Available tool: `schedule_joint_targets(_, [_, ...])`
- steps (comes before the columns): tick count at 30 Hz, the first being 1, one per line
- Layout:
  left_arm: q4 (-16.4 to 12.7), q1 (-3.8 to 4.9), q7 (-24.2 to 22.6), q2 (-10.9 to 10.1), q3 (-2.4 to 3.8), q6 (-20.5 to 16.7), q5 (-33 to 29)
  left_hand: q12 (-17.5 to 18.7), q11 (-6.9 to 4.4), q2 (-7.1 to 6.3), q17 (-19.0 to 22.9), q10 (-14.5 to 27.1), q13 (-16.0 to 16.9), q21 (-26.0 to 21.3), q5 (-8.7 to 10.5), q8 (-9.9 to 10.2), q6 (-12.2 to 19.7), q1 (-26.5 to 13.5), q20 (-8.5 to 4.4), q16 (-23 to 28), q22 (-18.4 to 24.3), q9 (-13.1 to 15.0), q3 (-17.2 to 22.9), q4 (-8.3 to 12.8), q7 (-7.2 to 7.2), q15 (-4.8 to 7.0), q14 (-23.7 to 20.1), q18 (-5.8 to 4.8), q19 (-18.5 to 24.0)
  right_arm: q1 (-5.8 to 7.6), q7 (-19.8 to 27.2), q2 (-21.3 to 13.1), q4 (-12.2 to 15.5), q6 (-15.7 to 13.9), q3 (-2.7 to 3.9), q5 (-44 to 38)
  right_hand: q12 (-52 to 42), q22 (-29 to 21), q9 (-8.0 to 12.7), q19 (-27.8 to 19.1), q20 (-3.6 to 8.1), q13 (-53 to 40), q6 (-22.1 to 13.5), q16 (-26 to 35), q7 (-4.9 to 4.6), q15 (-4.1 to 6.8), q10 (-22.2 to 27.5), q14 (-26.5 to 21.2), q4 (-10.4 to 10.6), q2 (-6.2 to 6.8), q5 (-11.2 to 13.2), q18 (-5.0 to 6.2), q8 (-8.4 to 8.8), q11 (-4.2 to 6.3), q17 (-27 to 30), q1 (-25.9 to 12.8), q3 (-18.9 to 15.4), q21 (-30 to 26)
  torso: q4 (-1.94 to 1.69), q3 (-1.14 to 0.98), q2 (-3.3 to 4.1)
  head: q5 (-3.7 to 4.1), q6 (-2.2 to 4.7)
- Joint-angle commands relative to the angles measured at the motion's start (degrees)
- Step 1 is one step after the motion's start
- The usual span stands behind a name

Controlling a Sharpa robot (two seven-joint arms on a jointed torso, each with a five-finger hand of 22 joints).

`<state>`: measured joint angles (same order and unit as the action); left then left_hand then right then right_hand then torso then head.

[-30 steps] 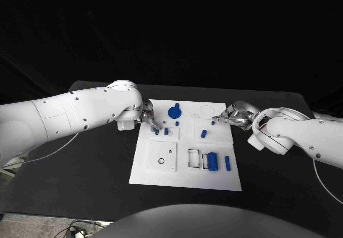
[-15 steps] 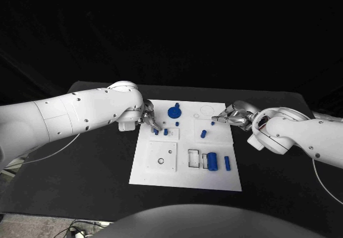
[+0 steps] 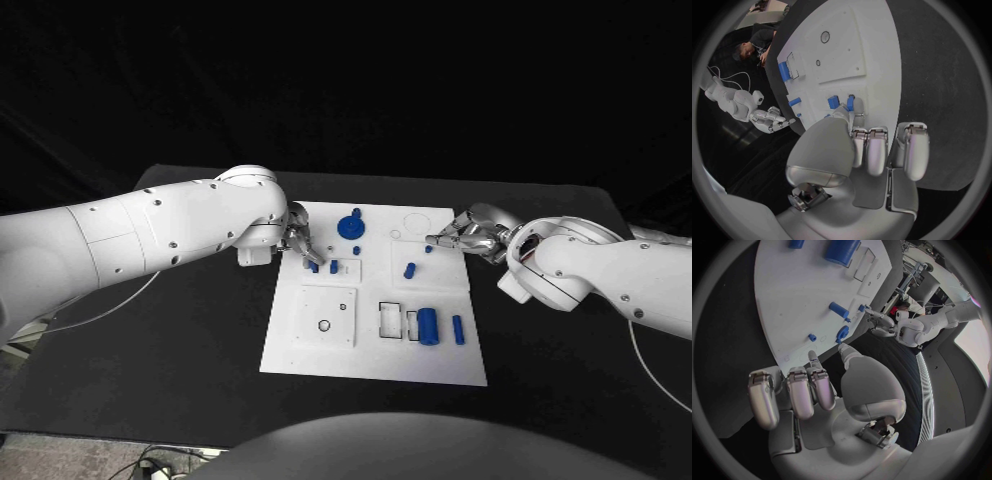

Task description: Assemble the parts on the task board

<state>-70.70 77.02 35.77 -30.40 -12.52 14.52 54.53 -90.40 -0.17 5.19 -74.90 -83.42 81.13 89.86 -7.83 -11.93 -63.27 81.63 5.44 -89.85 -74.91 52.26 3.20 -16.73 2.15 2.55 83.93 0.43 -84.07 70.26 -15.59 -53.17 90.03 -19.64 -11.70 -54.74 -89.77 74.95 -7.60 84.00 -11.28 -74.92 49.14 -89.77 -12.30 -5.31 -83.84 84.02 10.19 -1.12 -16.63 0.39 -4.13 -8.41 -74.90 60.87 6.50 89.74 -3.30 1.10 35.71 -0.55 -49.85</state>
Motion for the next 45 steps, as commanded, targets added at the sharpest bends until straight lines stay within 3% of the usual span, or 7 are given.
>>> schedule_joint_targets(1, [-0.06,-0.02,-0.49,0.09,0.0,0.79,0.02,0.4,-0.99,5.49,-15.1,-6.58,8.87,0.14,-0.2,-0.36,0.03,6.0,-0.04,-0.15,-15.09,0.04,0.49,0.01,-0.24,-0.31,6.07,-0.43,-5.93,-0.03,0.16,-0.01,0.05,0.56,0.0,-0.52,-0.23,15.05,-0.05,6.0,-0.44,-15.08,-0.02,-0.23,-0.34,-0.22,-6.16,5.98,0.11,-0.24,-0.36,-0.39,-0.35,-0.35,-15.1,0.12,-0.33,0.26,-0.02,0.02,0.05,0.0,-0.05])
schedule_joint_targets(14, [0.01,-0.04,-0.95,0.28,0.01,0.96,0.51,0.4,-0.97,5.47,-15.1,-6.58,8.87,0.14,-0.2,-0.34,0.07,5.98,-0.02,-0.15,-15.09,0.03,0.57,0.0,-0.22,-0.3,6.07,-0.43,-5.93,-0.03,0.16,0.01,0.14,0.62,0.0,-0.51,-0.23,15.05,-0.05,6.0,-0.44,-15.08,-0.02,-0.23,-0.34,-0.22,-6.16,5.98,0.11,-0.24,-0.36,-0.39,-0.35,-0.35,-15.1,0.12,-0.33,0.26,0.08,-0.01,0.01,-0.14,-0.15])
schedule_joint_targets(19, [0.05,-0.04,-0.83,0.34,0.01,1.02,0.62,0.4,-0.73,5.07,-15.1,-6.58,8.87,0.14,-0.09,-0.26,0.33,4.87,0.04,-0.15,-15.09,-0.04,0.69,-0.14,0.03,-0.3,6.07,-0.43,-5.93,-0.03,0.12,-0.07,0.19,0.62,0.0,-0.51,-0.23,15.05,-0.05,6.0,-0.44,-15.08,-0.02,-0.23,-0.34,-0.22,-6.16,5.98,0.11,-0.24,-0.36,-0.39,-0.35,-0.35,-15.1,0.12,-0.33,0.26,-0.04,0.0,0.05,0.03,-0.15])
schedule_joint_targets(27, [0.05,-0.04,-0.15,0.31,0.01,1.44,0.99,0.4,-0.5,3.18,-15.1,-6.58,8.87,0.14,0.39,0.08,0.97,0.36,-0.05,-0.15,-15.09,-0.76,-0.9,-0.14,0.22,-0.62,6.07,-0.43,-5.93,-0.03,0.11,-0.1,0.2,0.63,0.0,-0.51,-0.23,15.05,-0.05,6.0,-0.44,-15.08,-0.02,-0.23,-0.34,-0.22,-6.16,5.98,0.11,-0.24,-0.36,-0.39,-0.35,-0.35,-15.1,0.12,-0.33,0.26,-0.03,0.0,0.0,0.05,-0.15])
schedule_joint_targets(36, [0.04,-0.04,-0.08,0.26,0.01,1.18,1.28,0.4,-0.33,2.08,-15.1,-6.58,8.87,0.14,2.99,0.04,0.73,-7.27,-0.09,-0.15,-15.09,-1.69,-5.52,-0.16,0.37,-0.75,6.07,-0.43,-5.93,-0.03,0.06,-0.08,0.14,0.67,0.0,-0.51,-0.23,15.05,-0.06,6.0,-0.45,-15.08,-0.01,-0.23,-0.34,-0.22,-6.16,5.98,0.12,-0.25,-0.39,-0.39,-0.37,-0.35,-15.1,0.1,-0.35,0.26,0.03,0.01,-0.01,0.06,-0.15])
schedule_joint_targets(45, [0.06,-0.05,-0.38,0.21,0.01,0.81,1.28,0.4,-0.15,2.12,-15.1,-6.58,8.87,0.14,3.88,-0.17,0.7,-12.97,-0.1,-0.15,-15.09,-2.16,-10.38,-0.12,0.6,-0.73,6.07,-0.43,-5.93,-0.03,-0.11,-0.11,0.14,0.76,0.0,-0.52,-0.23,15.05,-0.06,6.0,-0.45,-15.08,0.0,-0.23,-0.34,-0.23,-6.16,5.98,0.13,-0.26,-0.4,-0.39,-0.37,-0.35,-15.1,0.09,-0.36,0.26,-0.02,0.02,0.01,0.1,-0.15])
